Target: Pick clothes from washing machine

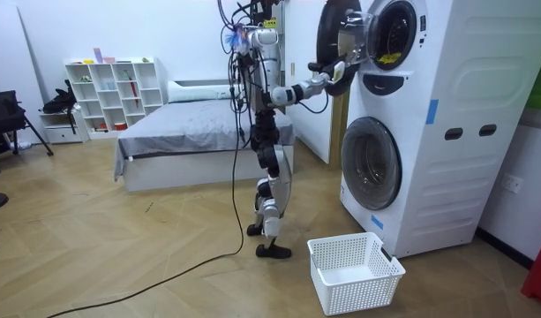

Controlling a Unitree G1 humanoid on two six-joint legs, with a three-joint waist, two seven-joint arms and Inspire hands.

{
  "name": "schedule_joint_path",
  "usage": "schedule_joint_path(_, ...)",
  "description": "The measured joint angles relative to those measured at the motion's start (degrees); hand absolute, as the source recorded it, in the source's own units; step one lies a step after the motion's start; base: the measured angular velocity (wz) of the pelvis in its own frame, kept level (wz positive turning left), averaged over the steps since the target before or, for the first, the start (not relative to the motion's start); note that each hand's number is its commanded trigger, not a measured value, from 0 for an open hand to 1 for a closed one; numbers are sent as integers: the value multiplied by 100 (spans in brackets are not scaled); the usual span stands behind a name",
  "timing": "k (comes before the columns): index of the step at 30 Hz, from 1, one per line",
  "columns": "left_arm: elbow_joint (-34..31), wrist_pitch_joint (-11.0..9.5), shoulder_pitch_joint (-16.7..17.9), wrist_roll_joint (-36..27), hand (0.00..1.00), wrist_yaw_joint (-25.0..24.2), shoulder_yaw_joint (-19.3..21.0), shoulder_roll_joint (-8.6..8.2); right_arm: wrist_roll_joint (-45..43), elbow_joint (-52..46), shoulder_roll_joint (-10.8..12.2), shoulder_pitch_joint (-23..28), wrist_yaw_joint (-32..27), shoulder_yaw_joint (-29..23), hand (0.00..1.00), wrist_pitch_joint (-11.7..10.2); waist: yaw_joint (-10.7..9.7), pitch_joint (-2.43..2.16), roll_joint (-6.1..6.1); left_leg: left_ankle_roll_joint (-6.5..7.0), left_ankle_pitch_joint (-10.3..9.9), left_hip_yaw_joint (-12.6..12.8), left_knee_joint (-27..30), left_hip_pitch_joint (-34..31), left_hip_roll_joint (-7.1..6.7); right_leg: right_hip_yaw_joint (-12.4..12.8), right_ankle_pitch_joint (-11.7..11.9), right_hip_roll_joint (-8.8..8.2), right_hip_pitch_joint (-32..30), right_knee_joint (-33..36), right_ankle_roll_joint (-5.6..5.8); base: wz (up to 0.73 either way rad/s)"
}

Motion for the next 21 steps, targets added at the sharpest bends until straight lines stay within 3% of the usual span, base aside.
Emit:
schedule_joint_path(2, -13, 3, 120, -2, 0, -4, 1, 3, -4, 6, -41, -99, 46, 93, 0, 38, 55, 2, -4, -23, 15, 16, -6, -14, 5, -20, 6, 37, -5, 0, -59, 4)
schedule_joint_path(5, -14, -8, 126, -22, 0, -25, 10, 3, 30, 15, -82, -205, 134, 256, 0, 77, 164, 8, -46, -60, 65, 18, -8, -94, -9, -33, -10, 63, -56, 9, -50, 0)
schedule_joint_path(6, -14, -10, 127, -45, 0, -28, 11, 6, 52, 28, -82, -239, 172, 293, 0, 94, 175, 9, -48, -59, 64, 20, -12, -105, -13, -33, -29, 76, -63, 21, -16, 0)
schedule_joint_path(7, -15, -10, 125, -122, 0, -36, 18, 19, 71, 63, -88, -322, 253, 384, 0, 139, 182, 21, -73, -58, 65, 20, -26, -119, -27, -35, -102, 82, -87, 96, 115, 3)
schedule_joint_path(10, -32, -10, 85, -113, 0, -159, 25, 25, 56, 83, -93, -516, 458, 590, 0, 288, 228, 26, -139, -48, 59, 13, -36, -227, -136, -62, -172, 83, -77, 102, 323, 7)
schedule_joint_path(13, -233, -4, 93, -118, 0, -260, 70, 22, 45, 96, -108, -886, 646, 928, 0, 504, 281, 19, -208, -37, 57, 6, -22, -365, -201, -132, -196, 86, -47, 97, 387, 13)
schedule_joint_path(17, -471, 7, 91, -131, 0, -365, 147, 19, 40, 101, -150, -1337, 1034, 1363, 0, 659, 336, 26, -206, -36, 59, 4, -7, -382, -185, -237, -257, 86, 78, 88, 491, 19)
schedule_joint_path(19, -510, 9, 71, -197, 0, -373, 181, 17, 37, 101, -174, -1340, 1223, 1386, 0, 731, 422, 21, -215, 44, 134, 3, -14, -379, -184, -279, -256, 87, 104, 83, 490, 14)
schedule_joint_path(21, -551, 9, 71, -248, 0, -373, 206, 18, -4, 109, -189, -1341, 1333, 1394, 0, 794, 447, 12, -241, 21, 192, -6, -13, -372, -196, -285, -256, 82, 150, 66, 490, 12)
